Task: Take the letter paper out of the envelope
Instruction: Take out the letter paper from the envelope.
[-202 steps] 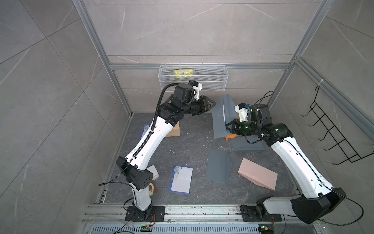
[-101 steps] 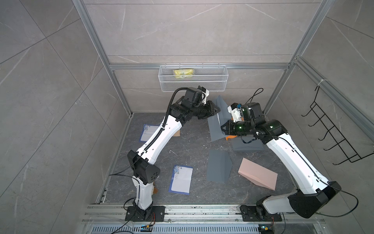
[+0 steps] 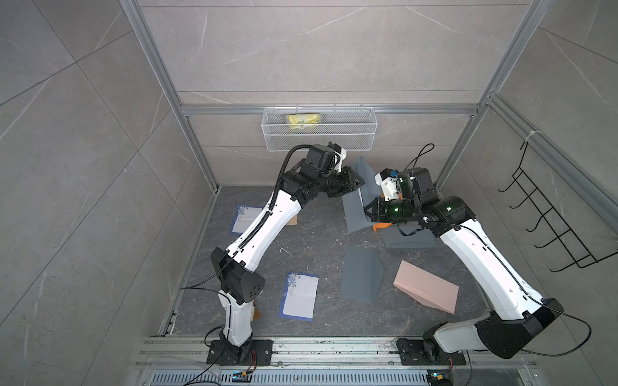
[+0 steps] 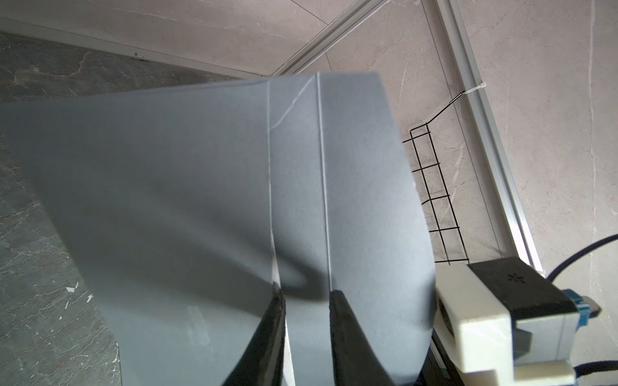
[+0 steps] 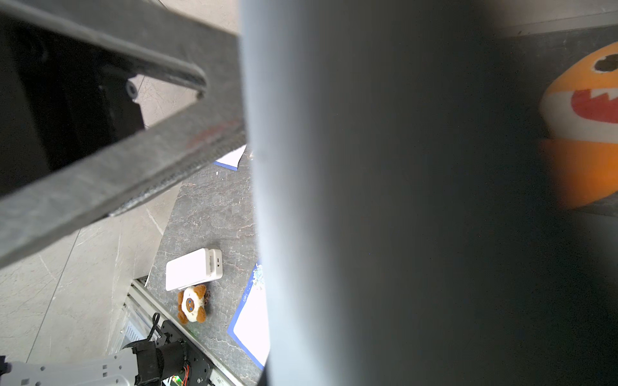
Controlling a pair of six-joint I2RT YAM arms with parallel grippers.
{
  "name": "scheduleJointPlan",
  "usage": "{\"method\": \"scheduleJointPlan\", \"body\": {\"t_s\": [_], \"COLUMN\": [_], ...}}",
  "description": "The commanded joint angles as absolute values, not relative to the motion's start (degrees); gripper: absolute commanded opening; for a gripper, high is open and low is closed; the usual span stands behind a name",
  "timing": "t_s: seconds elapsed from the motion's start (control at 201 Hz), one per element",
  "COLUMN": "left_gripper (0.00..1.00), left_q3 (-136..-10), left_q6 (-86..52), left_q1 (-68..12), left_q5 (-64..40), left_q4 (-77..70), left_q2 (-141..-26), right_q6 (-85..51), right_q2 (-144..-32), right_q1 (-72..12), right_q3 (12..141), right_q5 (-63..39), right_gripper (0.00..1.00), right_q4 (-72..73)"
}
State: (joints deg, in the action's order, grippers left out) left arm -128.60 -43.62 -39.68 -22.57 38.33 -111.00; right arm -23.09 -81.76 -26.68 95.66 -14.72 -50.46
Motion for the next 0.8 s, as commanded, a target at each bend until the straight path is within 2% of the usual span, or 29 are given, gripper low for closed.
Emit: {"method": "scheduleJointPlan", "body": {"t_s": [0.0,0.791], "left_gripper": [0.27,0.27], "left_q3": [-130.78,-130.31], "left_q6": [-42.87,-40.11], "left_q1": [-40.41,-41.35], "left_q5": [-23.38,-19.37], "left_q4": [38.86,44.11], "left_q2": [-111.35,-111.56], "right_q6": [-22.59,-22.24], "right_q2": [-81.56,-81.19], "right_q1": [-27.12,-27.2], "right_q3": [97.12,97.72], "right_q5": [-14.04,-13.45], "right_gripper": [0.0,0.0], "right_q4": [-51.88,-52.35]}}
